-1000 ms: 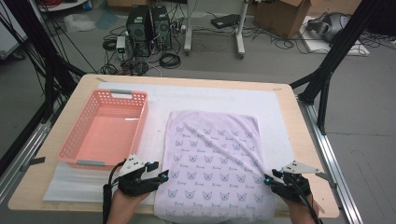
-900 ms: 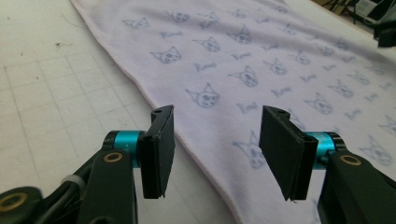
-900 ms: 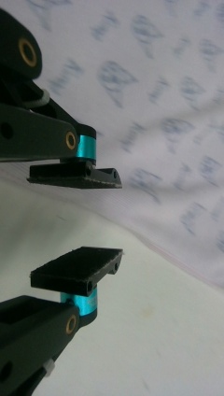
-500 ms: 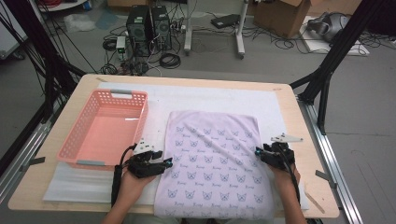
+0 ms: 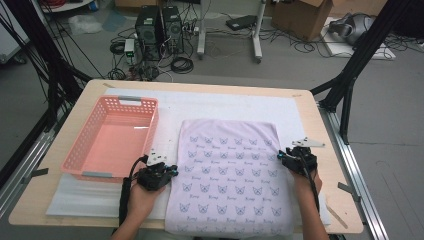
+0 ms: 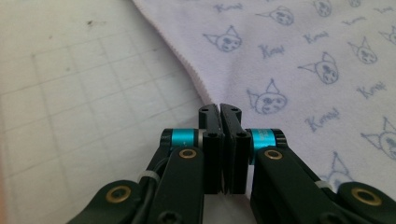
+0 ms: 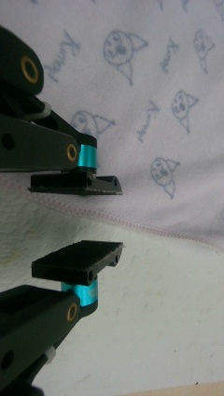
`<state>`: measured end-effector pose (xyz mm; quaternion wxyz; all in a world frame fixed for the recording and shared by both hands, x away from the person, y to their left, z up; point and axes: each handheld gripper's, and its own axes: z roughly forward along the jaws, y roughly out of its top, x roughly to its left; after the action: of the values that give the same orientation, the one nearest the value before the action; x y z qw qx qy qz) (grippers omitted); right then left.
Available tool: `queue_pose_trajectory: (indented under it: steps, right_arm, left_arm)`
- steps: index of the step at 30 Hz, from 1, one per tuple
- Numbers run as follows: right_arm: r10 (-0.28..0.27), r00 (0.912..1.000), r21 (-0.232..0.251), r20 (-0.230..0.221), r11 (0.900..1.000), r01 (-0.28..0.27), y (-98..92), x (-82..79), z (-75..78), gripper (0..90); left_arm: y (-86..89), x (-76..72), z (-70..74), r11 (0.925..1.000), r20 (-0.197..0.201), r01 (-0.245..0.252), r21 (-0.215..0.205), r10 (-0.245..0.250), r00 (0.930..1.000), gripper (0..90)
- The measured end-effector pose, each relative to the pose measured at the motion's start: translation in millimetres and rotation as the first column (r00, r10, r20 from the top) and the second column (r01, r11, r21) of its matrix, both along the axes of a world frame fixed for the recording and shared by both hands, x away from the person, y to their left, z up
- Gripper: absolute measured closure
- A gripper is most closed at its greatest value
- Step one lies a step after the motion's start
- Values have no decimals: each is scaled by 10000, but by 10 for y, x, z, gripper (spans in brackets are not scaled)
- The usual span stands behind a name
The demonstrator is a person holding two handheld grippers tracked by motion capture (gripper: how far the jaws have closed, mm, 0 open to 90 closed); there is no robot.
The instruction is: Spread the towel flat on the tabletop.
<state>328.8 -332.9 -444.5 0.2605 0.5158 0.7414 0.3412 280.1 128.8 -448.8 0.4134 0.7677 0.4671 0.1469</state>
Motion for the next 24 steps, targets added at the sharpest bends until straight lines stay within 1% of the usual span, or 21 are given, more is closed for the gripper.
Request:
queue_pose_trajectory:
  steps: [1,2,3,4,6,8,9,10,11,12,13,14,15,17,18,19,20,21,22,23,24]
  right_arm:
    - [36,10000,212,42,9998,-36,-15,-33,13,566]
    - [104,9999,333,91,9994,-107,-24,-65,25,561]
    - [282,9993,368,245,9989,-291,-29,-117,42,544]
    - [401,9988,395,283,9984,-412,-35,-157,60,525]
    - [701,9966,613,428,9955,-727,-45,-224,105,480]
    - [926,9940,897,574,9912,-975,-47,-291,154,437]
    - [1115,9913,1016,697,9878,-1182,-49,-333,177,424]
    - [1258,9885,1173,840,9839,-1351,-51,-381,198,409]
    - [1355,9864,1316,929,9803,-1471,-52,-435,216,390]
    - [1512,9832,1388,1026,9765,-1646,-52,-500,229,373]
    - [1621,9804,1387,1118,9744,-1769,-55,-534,233,348]
    - [1673,9783,1428,1219,9725,-1841,-55,-598,238,299]
    - [1683,9771,1418,1302,9722,-1863,-55,-636,241,285]
    - [1861,9690,1454,1624,9668,-2100,-66,-739,254,278]
    - [1880,9671,1461,1712,9659,-2136,-69,-781,261,270]
    - [1894,9652,1398,1801,9664,-2158,-71,-805,267,262]
    - [1910,9631,1405,1898,9655,-2192,-71,-842,274,261]
    - [1941,9611,1384,1965,9649,-2232,-74,-858,278,260]
    - [1939,9604,1382,2002,9648,-2237,-73,-882,282,259]
    - [1951,9587,1279,2070,9661,-2242,-77,-889,284,259]
    - [1925,9599,1264,2039,9671,-2208,-77,-896,286,259]
  left_arm:
    - [5,-2,-1,10000,10,27,-48,-27,10000,866]
    - [3,-8,-1,9999,34,37,-114,-36,10000,855]
    - [5,-6,1,9997,81,189,-182,-188,9998,827]
    - [6,-2,4,9996,144,204,-211,-201,9997,780]
    - [18,8,19,9980,361,306,-557,-286,9989,646]
    - [15,18,39,9946,619,637,-825,-587,9964,551]
    - [8,22,47,9919,679,792,-992,-727,9950,507]
    - [1,25,55,9897,781,944,-1075,-862,9932,478]
    - [-7,29,61,9854,948,1211,-1195,-1101,9894,456]
    - [-16,30,65,9826,1016,1329,-1296,-1202,9875,436]
    - [-27,32,73,9781,1161,1518,-1426,-1357,9839,418]
    - [-30,33,81,9747,1256,1674,-1485,-1493,9808,405]
    - [-42,29,91,9698,1390,1827,-1614,-1609,9771,398]
    - [-57,26,124,9624,1715,2078,-1748,-1780,9690,370]
    - [-61,25,134,9591,1798,2173,-1812,-1849,9662,362]
    - [-72,23,149,9557,1940,2290,-1850,-1929,9619,356]
    - [-81,22,156,9542,1998,2334,-1874,-1956,9601,347]
    - [-90,24,165,9512,2083,2441,-1886,-2042,9565,342]
    - [-97,25,170,9497,2148,2476,-1915,-2056,9548,338]
    - [-103,23,173,9497,2145,2452,-1949,-2027,9555,334]
    - [-111,21,176,9485,2186,2448,-2011,-2002,9551,325]
